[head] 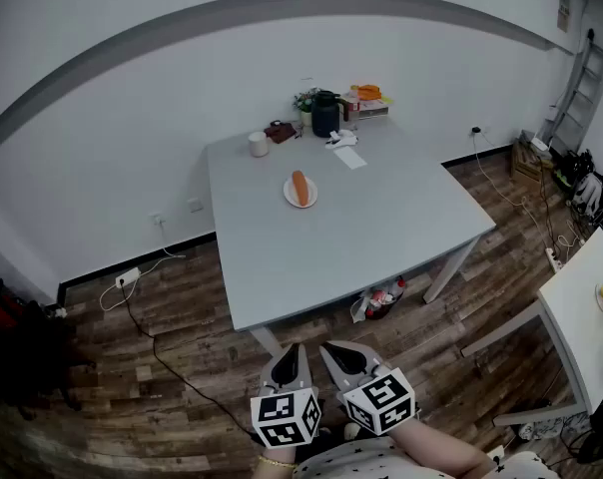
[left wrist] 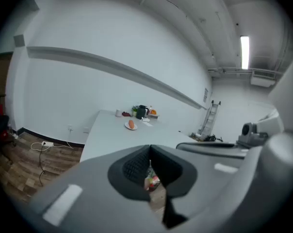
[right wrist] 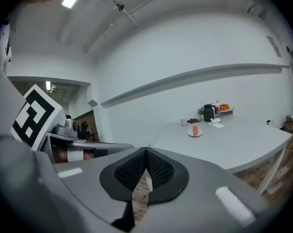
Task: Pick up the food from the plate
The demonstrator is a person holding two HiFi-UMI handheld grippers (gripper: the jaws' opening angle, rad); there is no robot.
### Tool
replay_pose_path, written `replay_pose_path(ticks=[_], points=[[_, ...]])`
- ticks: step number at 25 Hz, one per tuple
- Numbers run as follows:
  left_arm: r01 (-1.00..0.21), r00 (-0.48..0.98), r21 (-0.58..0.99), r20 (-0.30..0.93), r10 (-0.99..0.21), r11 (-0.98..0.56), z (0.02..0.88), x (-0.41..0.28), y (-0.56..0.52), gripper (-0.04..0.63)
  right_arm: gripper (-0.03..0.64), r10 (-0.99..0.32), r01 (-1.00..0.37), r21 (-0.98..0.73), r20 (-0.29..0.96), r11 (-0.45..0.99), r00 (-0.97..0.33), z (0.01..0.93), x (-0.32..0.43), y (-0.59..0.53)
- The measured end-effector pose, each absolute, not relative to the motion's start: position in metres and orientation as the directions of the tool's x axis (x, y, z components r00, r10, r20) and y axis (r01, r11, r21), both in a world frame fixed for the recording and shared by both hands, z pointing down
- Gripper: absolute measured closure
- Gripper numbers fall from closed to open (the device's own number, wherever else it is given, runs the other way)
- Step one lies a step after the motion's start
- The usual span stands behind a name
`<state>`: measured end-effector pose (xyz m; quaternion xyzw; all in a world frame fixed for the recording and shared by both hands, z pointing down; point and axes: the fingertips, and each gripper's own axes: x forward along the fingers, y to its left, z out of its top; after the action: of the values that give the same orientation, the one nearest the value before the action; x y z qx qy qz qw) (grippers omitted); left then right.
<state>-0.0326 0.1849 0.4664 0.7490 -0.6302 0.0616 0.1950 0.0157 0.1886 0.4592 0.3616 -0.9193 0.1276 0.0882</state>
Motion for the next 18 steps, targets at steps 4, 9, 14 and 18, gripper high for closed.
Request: replay_pose_path(ticks=[4,9,14,18], points=[[-0.968,0.188,0.222,0.341,-0.921,-0.115,0.473,-0.049,0.186,0.588,0.618,-0.641,-0.688,-0.164,0.263,0.707,-0.722,0.465,0.006,0.190],[-0.969,0.178,0.223,0.349,-0.920,-0.103,0.481,-0.067,0.182,0.588,0.618,-0.633,-0.687,-0.172,0.281,0.706,-0.721,0.474,-0.006,0.183],[-0.968,0.179,0.231,0.366,-0.913,-0.097,0.491,-0.077,0.155,0.588,0.617,-0.634,-0.697,-0.176,0.306,0.696,-0.710,0.480,-0.010,0.152],[-0.969,0.183,0.222,0.369,-0.911,-0.105,0.497,-0.080,0.116,0.588,0.617,-0.650,-0.717,-0.185,0.317,0.672,-0.691,0.490,-0.006,0.110]])
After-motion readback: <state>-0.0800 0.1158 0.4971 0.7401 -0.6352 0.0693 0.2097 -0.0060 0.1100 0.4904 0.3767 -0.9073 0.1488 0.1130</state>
